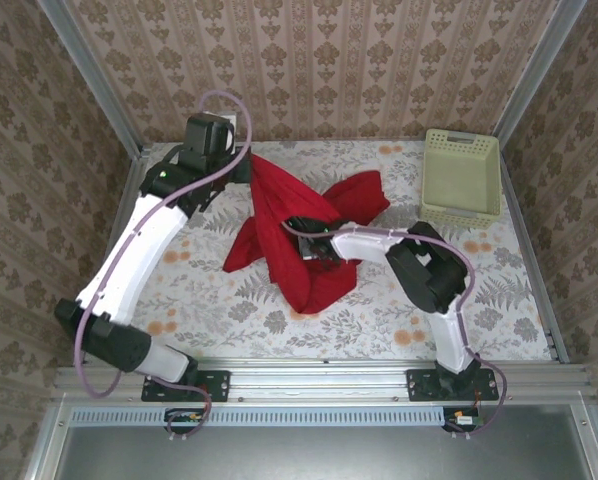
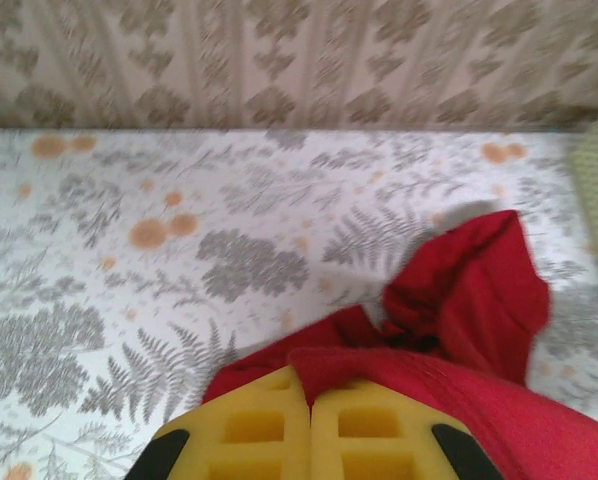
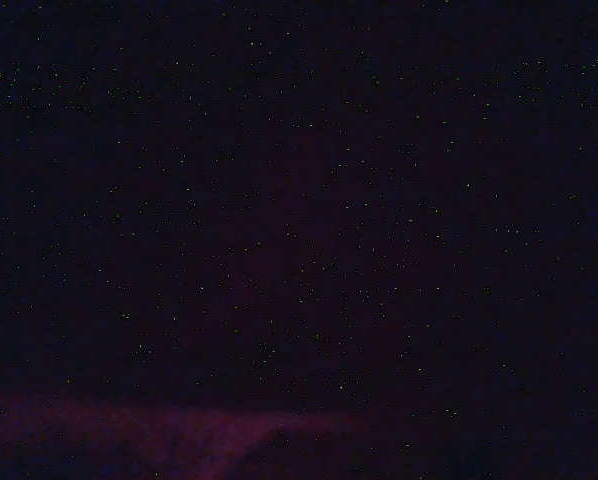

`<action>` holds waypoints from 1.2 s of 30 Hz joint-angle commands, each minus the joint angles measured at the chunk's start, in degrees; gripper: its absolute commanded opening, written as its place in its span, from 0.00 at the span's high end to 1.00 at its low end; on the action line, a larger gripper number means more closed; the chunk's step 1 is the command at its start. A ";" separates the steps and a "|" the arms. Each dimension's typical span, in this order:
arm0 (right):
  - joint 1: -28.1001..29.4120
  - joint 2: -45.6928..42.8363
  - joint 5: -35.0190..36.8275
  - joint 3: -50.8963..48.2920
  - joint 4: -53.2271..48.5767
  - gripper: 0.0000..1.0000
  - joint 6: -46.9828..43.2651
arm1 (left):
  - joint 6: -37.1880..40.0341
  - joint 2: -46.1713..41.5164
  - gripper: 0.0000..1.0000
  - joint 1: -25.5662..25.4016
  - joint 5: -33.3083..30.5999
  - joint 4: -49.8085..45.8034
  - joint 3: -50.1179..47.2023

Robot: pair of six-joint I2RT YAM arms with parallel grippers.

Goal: Fold the inside-out t-shirt

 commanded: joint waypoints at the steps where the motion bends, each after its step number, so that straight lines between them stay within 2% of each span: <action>1: 3.22 -8.63 -4.19 -8.72 12.57 1.00 -4.70 | -3.13 4.68 1.00 5.43 0.38 -2.01 0.07; 10: 4.74 -25.40 -9.18 -27.25 25.30 1.00 -5.75 | -7.48 18.10 1.00 15.07 -2.11 -2.99 -4.35; 15: 4.70 -28.04 -14.96 -31.13 31.54 1.00 -8.05 | -8.20 23.49 1.00 16.39 -2.76 -4.28 -4.40; 18: 4.29 -28.02 -14.40 -31.12 31.62 1.00 -7.49 | -7.51 24.68 1.00 16.08 1.52 -4.65 -4.95; 19: 3.38 -27.72 -14.47 -31.30 31.89 1.00 -6.10 | -6.89 23.96 0.98 15.56 3.13 -4.18 -6.14; 24: 0.46 -23.50 -13.86 -30.32 29.49 1.00 -1.06 | -5.96 11.41 0.56 10.20 8.96 1.96 -19.52; 28: 0.52 -23.26 -15.67 -31.22 31.35 1.00 -0.49 | -3.34 -2.21 0.35 -0.51 10.35 10.04 -32.47; 32: 0.75 -24.58 -19.02 -32.23 34.36 1.00 -2.18 | -2.05 -10.39 0.24 -9.54 14.58 21.40 -42.66; 34: 1.03 -24.90 -20.68 -32.05 34.86 1.00 -2.62 | -1.46 -9.59 0.21 -11.69 15.87 24.83 -44.88; 36: 1.71 -25.32 -21.22 -32.42 35.67 1.00 -2.80 | -1.04 -5.44 0.20 -12.34 15.82 24.23 -43.48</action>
